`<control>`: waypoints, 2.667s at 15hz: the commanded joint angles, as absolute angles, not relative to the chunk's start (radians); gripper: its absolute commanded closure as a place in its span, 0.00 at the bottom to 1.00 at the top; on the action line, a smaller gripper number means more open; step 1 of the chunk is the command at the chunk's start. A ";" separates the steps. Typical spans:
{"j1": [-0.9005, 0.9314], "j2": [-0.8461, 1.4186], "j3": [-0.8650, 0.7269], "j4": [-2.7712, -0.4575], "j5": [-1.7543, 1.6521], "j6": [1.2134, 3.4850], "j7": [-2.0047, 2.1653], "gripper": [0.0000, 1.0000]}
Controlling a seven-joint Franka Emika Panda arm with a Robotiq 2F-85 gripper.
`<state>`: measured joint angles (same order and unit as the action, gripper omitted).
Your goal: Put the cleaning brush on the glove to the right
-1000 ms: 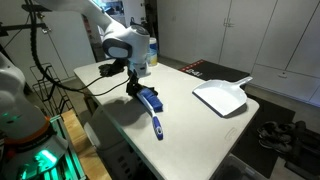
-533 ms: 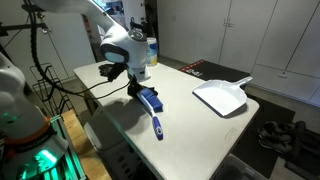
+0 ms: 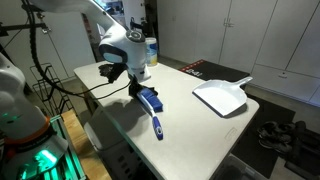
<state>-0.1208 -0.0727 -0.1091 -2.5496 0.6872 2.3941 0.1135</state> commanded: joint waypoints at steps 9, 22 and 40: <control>-0.115 -0.107 -0.118 -2.579 0.800 2.415 0.016 0.30; -0.126 -0.174 -0.140 -2.672 0.944 2.412 -0.005 0.56; -0.140 -0.205 -0.141 -2.668 0.916 2.406 0.019 0.99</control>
